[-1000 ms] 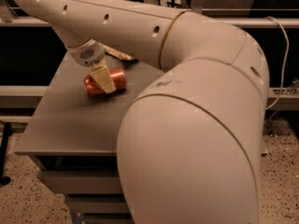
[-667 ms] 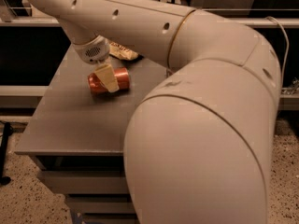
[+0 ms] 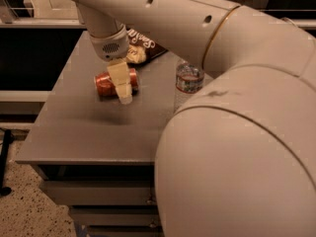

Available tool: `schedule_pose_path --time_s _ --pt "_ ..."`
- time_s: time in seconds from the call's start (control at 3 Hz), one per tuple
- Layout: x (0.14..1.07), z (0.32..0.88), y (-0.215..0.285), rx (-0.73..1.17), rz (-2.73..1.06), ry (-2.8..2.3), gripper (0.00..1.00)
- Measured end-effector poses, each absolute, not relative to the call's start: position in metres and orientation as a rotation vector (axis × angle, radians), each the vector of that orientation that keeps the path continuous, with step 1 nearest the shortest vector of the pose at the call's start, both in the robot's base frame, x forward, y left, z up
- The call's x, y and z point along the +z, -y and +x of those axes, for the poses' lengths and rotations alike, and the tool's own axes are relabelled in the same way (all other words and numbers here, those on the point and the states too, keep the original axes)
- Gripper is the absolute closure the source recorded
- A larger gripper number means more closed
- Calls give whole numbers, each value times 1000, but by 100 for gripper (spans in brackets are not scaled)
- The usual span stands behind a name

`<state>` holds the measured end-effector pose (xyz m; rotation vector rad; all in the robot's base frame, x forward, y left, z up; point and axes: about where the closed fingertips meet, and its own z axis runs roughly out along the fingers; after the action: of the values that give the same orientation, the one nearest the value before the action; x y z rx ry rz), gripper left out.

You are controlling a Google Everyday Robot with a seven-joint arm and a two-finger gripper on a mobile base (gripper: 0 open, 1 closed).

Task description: Knock coke can over

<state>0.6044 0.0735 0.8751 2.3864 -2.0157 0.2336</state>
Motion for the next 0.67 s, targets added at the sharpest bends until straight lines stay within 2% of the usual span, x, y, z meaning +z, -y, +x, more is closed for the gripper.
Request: schedule_pose_path --time_s 0.67 --pt "902 598 -45 84 2385 2253 0"
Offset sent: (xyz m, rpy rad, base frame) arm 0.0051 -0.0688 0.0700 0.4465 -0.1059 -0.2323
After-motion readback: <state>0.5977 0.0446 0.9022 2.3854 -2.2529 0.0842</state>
